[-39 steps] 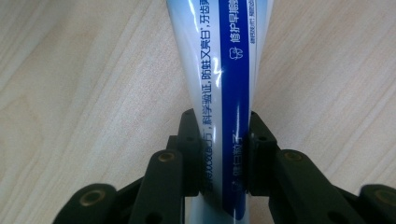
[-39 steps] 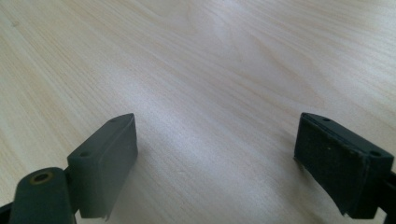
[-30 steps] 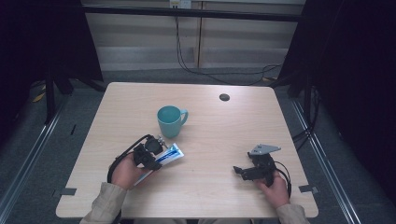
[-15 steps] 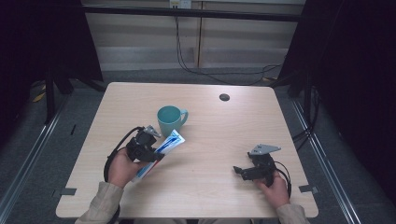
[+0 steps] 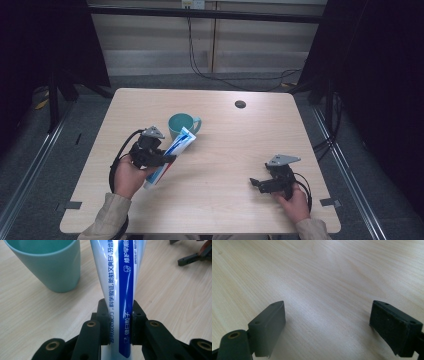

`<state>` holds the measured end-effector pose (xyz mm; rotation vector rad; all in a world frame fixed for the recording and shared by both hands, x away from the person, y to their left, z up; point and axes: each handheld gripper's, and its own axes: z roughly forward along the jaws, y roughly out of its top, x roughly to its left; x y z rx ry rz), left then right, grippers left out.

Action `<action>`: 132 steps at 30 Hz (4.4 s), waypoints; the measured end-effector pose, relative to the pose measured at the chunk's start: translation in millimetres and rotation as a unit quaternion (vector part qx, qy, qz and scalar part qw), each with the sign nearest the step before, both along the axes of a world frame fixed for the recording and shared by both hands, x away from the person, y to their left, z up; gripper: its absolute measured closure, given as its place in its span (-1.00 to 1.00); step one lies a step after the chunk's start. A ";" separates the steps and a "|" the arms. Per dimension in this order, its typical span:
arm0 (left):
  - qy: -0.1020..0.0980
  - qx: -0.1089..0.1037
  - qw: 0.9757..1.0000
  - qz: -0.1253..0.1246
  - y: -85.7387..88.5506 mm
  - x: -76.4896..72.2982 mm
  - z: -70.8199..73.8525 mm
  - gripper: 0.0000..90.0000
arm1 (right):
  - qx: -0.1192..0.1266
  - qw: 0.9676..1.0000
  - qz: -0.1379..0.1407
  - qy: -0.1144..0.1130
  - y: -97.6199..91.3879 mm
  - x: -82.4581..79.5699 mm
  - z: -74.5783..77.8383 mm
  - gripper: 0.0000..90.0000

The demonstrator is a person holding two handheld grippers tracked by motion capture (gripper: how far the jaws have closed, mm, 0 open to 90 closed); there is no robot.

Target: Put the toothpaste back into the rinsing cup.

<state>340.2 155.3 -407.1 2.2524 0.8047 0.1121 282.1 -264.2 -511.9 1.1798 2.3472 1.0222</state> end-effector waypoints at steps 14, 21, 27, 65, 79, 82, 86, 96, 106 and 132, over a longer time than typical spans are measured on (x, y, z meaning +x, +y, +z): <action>-0.028 -0.040 0.999 0.021 3.8 3.2 15.4 0.68 | 0.000 1.000 0.000 0.000 0.0 0.0 0.0 -0.72; -0.048 -0.049 0.997 0.024 1.9 6.9 23.4 0.68 | 0.000 1.000 0.001 -0.001 -0.1 0.1 0.0 -0.72; -0.052 -0.050 0.997 0.028 -2.5 11.1 28.5 0.68 | 0.000 1.000 0.000 0.000 0.0 0.0 0.0 -0.72; -0.075 -0.105 0.990 0.061 -15.0 36.2 59.0 0.68 | -0.001 1.000 0.000 0.000 0.0 0.0 0.0 -0.72; -0.092 -0.117 0.986 0.080 -15.4 44.3 66.4 0.68 | -0.001 1.000 0.001 0.000 0.0 0.0 0.0 -0.72; -0.094 -0.121 0.985 0.084 -16.2 45.9 66.4 0.68 | -0.001 1.000 0.000 0.000 0.0 0.0 0.0 -0.72; -0.093 -0.122 0.984 0.087 -17.8 48.8 67.1 0.67 | -0.001 1.000 0.000 0.000 0.0 0.0 0.0 -0.72; -0.101 -0.135 0.981 0.099 -19.6 53.6 67.3 0.68 | -0.001 1.000 0.000 0.000 0.0 -0.1 0.0 -0.72; -0.109 -0.139 0.979 0.103 -22.2 58.4 71.6 0.67 | -0.001 1.000 0.000 0.000 0.0 0.0 0.0 -0.72; -0.118 -0.151 0.975 0.114 -28.1 76.9 71.1 0.67 | -0.001 1.000 0.000 -0.001 0.1 -0.1 0.0 -0.72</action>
